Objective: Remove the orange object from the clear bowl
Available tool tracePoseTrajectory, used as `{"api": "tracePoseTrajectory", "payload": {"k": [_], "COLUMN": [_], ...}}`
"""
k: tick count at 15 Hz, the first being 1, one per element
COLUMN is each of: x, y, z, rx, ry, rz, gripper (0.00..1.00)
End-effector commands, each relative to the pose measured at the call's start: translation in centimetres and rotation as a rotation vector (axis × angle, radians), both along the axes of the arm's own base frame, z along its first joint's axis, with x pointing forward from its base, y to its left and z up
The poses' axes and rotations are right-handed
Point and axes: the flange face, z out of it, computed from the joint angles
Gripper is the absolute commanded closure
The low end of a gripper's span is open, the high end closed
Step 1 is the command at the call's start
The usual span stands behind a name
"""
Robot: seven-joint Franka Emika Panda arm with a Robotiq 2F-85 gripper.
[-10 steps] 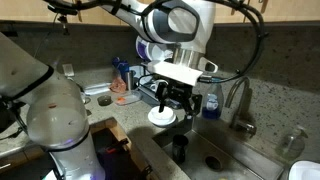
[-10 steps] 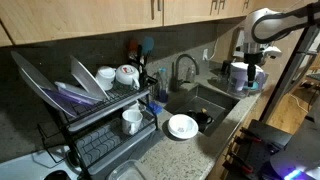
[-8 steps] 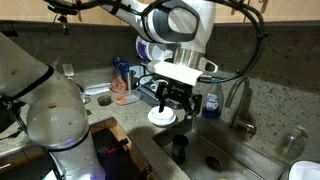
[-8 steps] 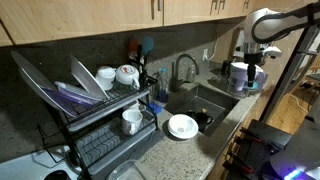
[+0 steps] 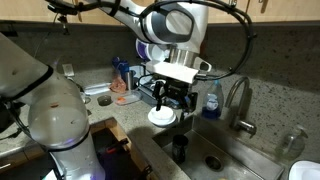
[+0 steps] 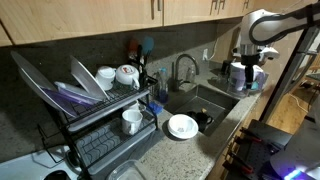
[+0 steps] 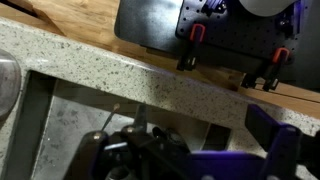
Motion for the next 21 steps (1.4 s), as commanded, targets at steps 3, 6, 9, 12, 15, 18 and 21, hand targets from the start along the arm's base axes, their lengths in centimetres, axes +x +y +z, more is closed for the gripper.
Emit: {"api": "tracePoseTrajectory", "payload": {"k": [3,6,9,12,15,18,21], "x": [0.6,0.6,0.6,0.3,0.9,-0.2,-0.5], "y": [4.7,8.3,12.2,16.2,19.9,23.4,26.4], "z": [-1.7,-2.5,-3.3,-3.7,-3.1,-3.3,-3.1], "rx": [-0.008,-0.022,-0.041,-0.055,-0.079,-0.065,-0.009], "ry": [0.033,0.015,-0.003,-0.02,-0.045,-0.066,-0.085], "rz": [0.145,0.294,0.452,0.58,0.691,0.759,0.779], "gripper": [0.0,0.0,0.0,0.0,0.0,0.0,0.0]}}
